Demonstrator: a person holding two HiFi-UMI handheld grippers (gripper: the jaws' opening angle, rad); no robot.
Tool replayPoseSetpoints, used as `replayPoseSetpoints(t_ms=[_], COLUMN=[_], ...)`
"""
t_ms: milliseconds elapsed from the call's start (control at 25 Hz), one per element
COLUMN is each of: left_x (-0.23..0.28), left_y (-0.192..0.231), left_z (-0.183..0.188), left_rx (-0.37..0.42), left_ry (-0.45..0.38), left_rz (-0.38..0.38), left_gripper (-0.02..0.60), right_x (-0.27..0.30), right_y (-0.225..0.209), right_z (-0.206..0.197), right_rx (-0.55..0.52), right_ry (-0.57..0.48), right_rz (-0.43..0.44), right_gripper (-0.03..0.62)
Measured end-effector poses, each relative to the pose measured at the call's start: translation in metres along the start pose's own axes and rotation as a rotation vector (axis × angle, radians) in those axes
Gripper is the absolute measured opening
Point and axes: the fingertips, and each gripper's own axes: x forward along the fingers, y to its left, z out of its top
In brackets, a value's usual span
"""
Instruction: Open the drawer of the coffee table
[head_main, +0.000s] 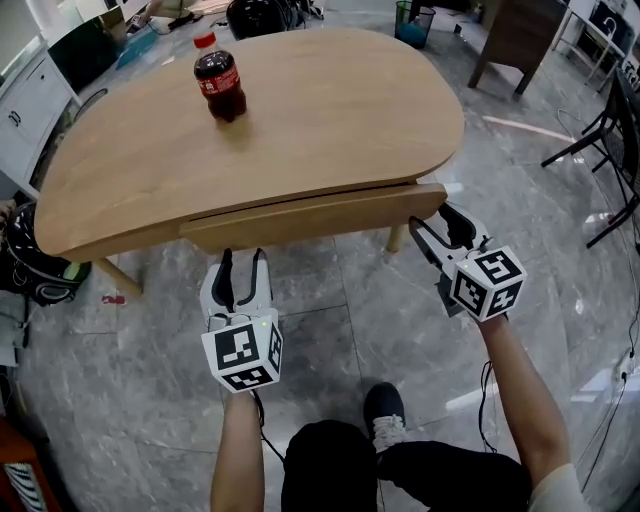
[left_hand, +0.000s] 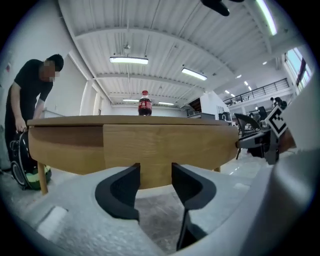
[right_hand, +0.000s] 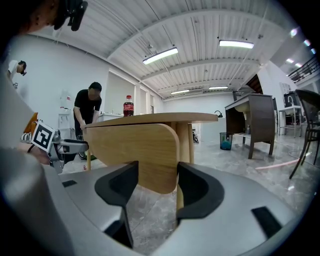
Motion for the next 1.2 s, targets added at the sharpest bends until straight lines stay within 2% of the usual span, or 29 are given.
replayPoseSetpoints(t_ms=[200, 320, 480, 600, 760, 960, 1200], left_x=[-0.005, 0.000, 0.009, 0.011, 0.011, 0.012, 0.002], left_y=[0.050, 0.069, 0.059, 0.056, 0.051, 0.051, 0.048], left_z=[0.000, 0.003, 0.012, 0.012, 0.009, 0.010, 0.009], left_rx=[-0.020, -0.010, 0.047, 0.030, -0.008, -0.028, -0.031], left_ry=[0.010, 0.030, 0.030, 0.028, 0.020, 0.013, 0.002], left_rz=[0.054, 0.028, -0.080, -0.111, -0.121, -0.103, -0.098], left_gripper=[0.217, 0.249, 0.258, 0.258, 0.264, 0.265, 0.265], right_x=[0.000, 0.002, 0.001, 0.004, 0.005, 0.005, -0.002], right_y=[-0.002, 0.000, -0.001, 0.000, 0.002, 0.002, 0.005], right_z=[-0.001, -0.002, -0.003, -0.004, -0.007, -0.005, -0.008], right_rx=[-0.008, -0.009, -0.014, -0.017, -0.060, -0.029, -0.038], right_ry=[-0.002, 0.007, 0.015, 0.024, 0.049, 0.051, 0.070], right_rz=[0.001, 0.021, 0.027, 0.024, 0.015, -0.007, -0.009], right_gripper=[0.255, 0.255, 0.255, 0.255, 0.267, 0.268, 0.267])
